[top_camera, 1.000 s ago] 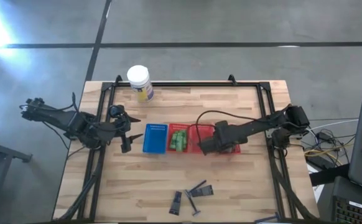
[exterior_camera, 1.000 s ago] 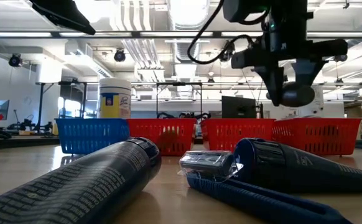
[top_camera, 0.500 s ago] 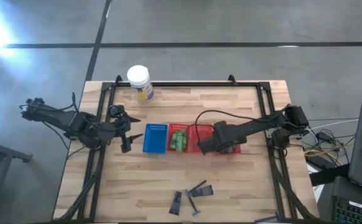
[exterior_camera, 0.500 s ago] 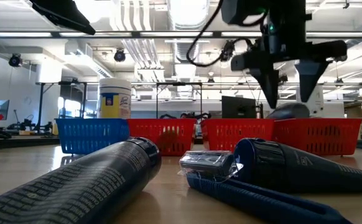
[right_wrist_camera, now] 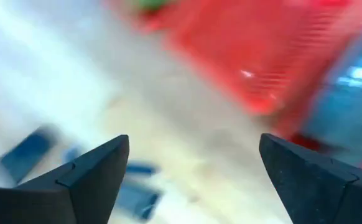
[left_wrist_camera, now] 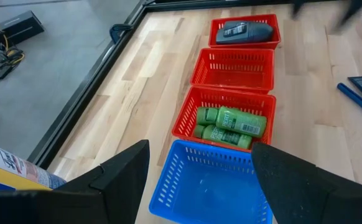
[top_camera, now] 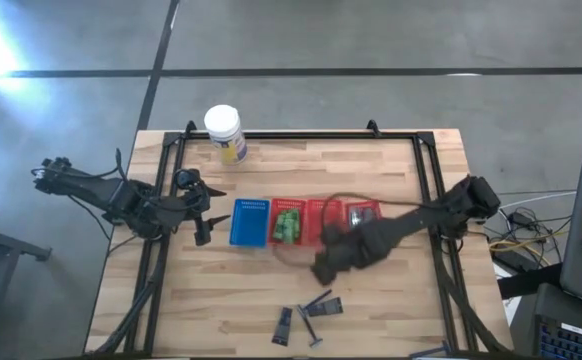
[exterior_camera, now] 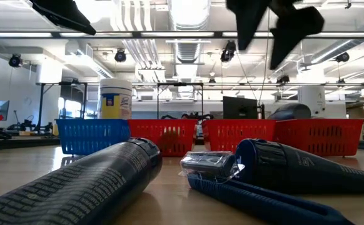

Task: Pick & Place Travel size toiletries
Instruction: Put the right blue shave cream into the middle red basket

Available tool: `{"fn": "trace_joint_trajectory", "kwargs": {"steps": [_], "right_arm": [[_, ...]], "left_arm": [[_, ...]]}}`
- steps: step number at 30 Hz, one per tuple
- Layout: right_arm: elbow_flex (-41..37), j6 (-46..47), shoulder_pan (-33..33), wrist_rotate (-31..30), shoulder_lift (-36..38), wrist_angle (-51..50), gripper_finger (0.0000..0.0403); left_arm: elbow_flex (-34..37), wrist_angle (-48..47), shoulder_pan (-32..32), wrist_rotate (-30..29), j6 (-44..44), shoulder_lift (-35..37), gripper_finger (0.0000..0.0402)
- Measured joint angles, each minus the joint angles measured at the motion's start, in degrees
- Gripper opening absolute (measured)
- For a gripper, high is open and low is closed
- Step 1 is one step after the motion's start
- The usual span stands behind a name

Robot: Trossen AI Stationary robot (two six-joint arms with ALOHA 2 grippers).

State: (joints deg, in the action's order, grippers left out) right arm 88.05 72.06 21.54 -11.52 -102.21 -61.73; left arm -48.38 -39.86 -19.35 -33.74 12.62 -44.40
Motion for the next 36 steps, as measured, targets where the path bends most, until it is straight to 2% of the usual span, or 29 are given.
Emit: {"fn": "trace_joint_trajectory", "kwargs": {"steps": [5, 10, 18, 24, 29, 36], "right_arm": [[-0.13, -9.67, 6.61, 5.09, -4.52, 12.4, 0.0332], [3.43, -8.3, 10.54, 10.72, -11.92, 11.89, 0.0317], [15.02, -20.34, 12.92, 8.14, -22.53, 4.26, 0.0291], [21.81, -27.04, 13.27, 0.58, -27.91, -2.26, 0.028], [25.23, -31.08, 13.34, 1.3, -31.07, -1.82, 0.0266], [25.04, -30.24, 13.38, 1.96, -31.89, -0.85, 0.0241]], "left_arm": [[0.0, -0.02, -0.02, 0.0, -0.37, -0.01, 0.0287], [0.0, -0.01, -0.02, 0.0, -0.55, -0.04, 0.0287], [0.11, 0.02, -0.02, 0.03, -0.57, -0.07, 0.0287], [0.37, 0.01, -0.02, 0.04, -0.18, -0.07, 0.0287], [0.47, -0.01, -0.04, 0.07, -0.02, -0.09, 0.0287], [0.85, -0.05, -0.04, 0.07, 1.03, -0.09, 0.0287]]}}
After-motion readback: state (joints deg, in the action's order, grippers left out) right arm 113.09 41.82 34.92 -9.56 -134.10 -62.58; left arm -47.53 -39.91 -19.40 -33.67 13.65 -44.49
